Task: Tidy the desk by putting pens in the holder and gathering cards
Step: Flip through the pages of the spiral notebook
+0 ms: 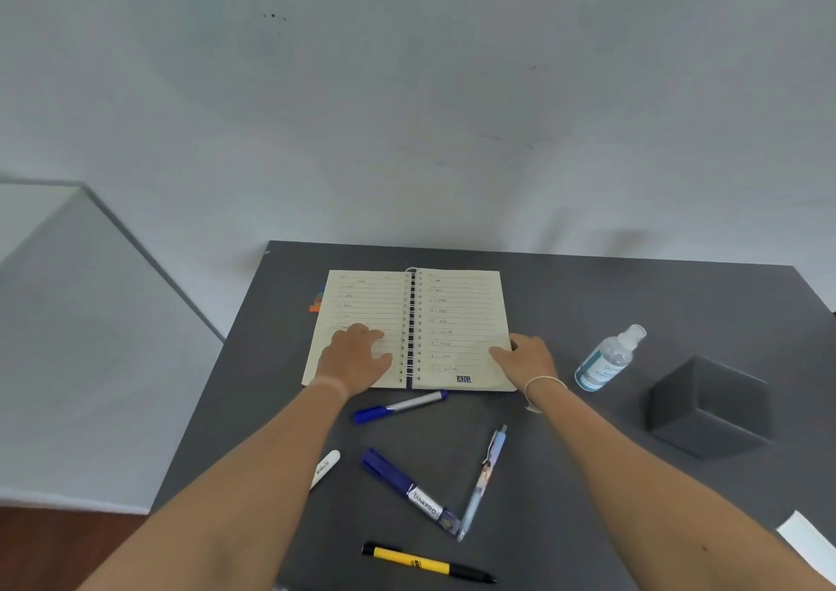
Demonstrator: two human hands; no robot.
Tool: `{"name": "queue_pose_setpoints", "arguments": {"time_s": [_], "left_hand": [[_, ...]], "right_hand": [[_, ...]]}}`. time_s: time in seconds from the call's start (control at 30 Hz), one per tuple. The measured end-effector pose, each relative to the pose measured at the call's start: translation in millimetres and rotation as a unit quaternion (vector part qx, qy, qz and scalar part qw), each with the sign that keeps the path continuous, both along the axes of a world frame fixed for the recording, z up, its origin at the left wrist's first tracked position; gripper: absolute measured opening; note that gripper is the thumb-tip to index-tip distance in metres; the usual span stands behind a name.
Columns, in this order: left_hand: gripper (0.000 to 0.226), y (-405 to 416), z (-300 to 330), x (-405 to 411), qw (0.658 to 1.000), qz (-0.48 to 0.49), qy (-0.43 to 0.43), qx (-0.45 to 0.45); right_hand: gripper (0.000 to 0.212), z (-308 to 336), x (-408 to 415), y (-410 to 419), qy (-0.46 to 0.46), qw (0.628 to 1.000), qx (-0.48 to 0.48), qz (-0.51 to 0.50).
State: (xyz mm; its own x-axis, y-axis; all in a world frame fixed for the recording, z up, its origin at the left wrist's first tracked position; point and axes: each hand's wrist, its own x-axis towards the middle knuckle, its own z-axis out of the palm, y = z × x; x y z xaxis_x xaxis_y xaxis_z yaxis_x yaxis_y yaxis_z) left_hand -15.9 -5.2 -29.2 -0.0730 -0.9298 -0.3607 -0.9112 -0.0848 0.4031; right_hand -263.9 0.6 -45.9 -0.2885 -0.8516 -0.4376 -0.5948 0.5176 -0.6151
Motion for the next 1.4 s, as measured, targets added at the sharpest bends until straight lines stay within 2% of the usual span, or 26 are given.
{"name": "queue_pose_setpoints", "arguments": {"time_s": [0.13,0.3,0.63,0.7,0.8,0.93,1.0,1.2,1.33,1.4], "left_hand": [[0.051,0,0,0,1.0,0.0,0.001,0.003],[0.05,0,0,2,1.0,0.002,0.009,0.004],[0.05,1,0,4,0.999,0.007,0.031,0.009],[0.05,2,0,5,0.999,0.008,0.035,0.009],[0.05,3,2,7,0.999,0.009,0.039,0.008],[0.05,3,5,11,0.999,0.008,0.042,0.002],[0.049,1,8,14,0.999,0.008,0.044,-0.005],[0.047,-3,17,24,0.998,0.018,0.052,-0.026],[0.047,-2,22,35,0.997,0.027,0.061,-0.031],[0.046,-1,25,41,0.997,0.036,0.06,-0.034]], "right_hand": [[0.02,0,2,1,-0.007,1.0,-0.007,-0.009],[0.032,3,6,4,0.017,1.0,-0.018,-0.006],[0.043,19,18,10,0.083,0.996,-0.033,-0.003],[0.048,24,22,10,0.023,0.997,-0.061,-0.031],[0.044,34,30,8,-0.128,0.984,-0.088,-0.088],[0.046,45,43,1,-0.345,0.927,-0.044,-0.142],[0.049,49,47,-1,-0.413,0.895,-0.034,-0.166],[0.068,56,68,-8,-0.444,0.883,0.015,-0.156],[0.062,58,87,-4,-0.413,0.905,0.04,-0.093],[0.06,58,95,-1,-0.369,0.927,0.045,-0.041]]}}
